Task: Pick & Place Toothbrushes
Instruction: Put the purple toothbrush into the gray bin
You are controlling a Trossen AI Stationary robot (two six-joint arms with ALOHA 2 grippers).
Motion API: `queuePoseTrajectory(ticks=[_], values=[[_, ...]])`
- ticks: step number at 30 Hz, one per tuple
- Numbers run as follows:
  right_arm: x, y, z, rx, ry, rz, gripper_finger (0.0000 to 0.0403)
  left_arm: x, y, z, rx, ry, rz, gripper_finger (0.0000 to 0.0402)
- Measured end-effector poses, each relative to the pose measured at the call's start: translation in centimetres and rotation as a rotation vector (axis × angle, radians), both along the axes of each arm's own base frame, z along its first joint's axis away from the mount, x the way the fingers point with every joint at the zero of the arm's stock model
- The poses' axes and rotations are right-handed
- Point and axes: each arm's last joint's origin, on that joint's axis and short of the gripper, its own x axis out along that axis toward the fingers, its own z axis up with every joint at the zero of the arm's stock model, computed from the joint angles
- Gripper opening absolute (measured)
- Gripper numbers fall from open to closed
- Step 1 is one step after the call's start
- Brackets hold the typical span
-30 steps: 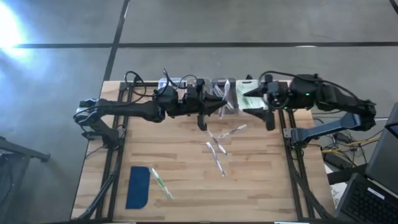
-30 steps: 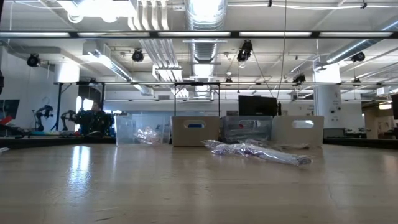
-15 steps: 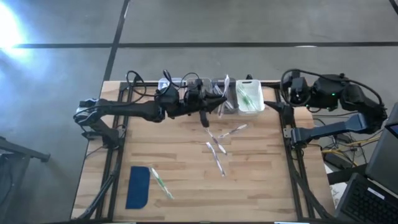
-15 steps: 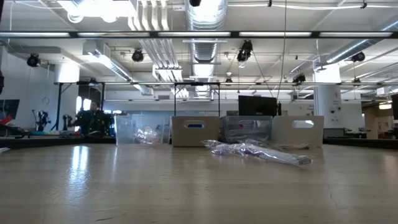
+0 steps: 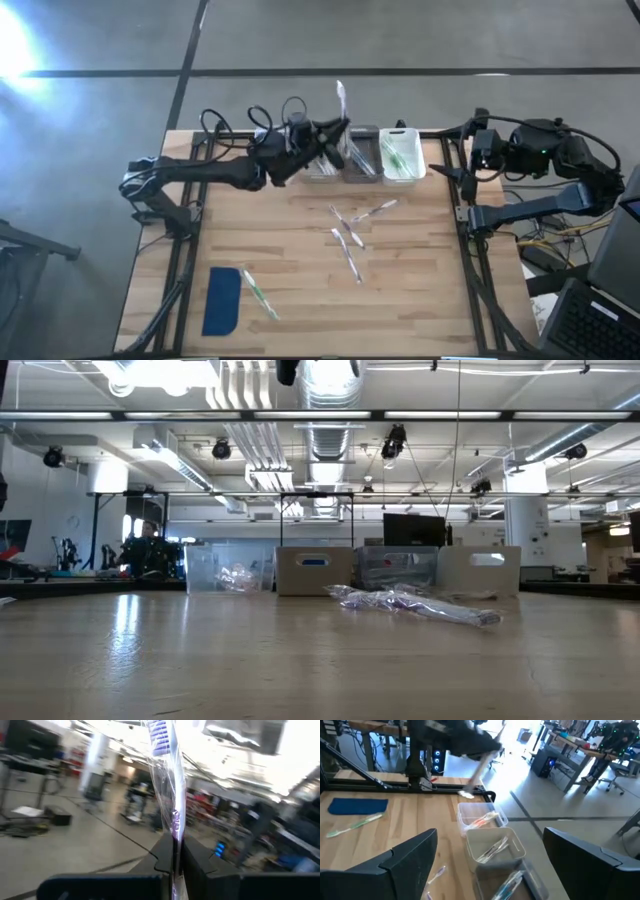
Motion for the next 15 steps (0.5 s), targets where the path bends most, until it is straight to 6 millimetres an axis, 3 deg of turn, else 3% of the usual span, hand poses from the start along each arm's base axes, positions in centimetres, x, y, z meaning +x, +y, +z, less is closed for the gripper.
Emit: queuePoseTrajectory(ticks=[5,15], values=[[0.4,0.0,-0.1,0.001,0.011,0.000,0.0348,-0.3,2.1,1.1,-0.060,-0.057,0.085,0.0022],[1.0,0.0,-0.2,0.005,0.028,0.001,0.0320,-0.3,5.9,2.4,-0.187,0.002,0.253,0.0022]])
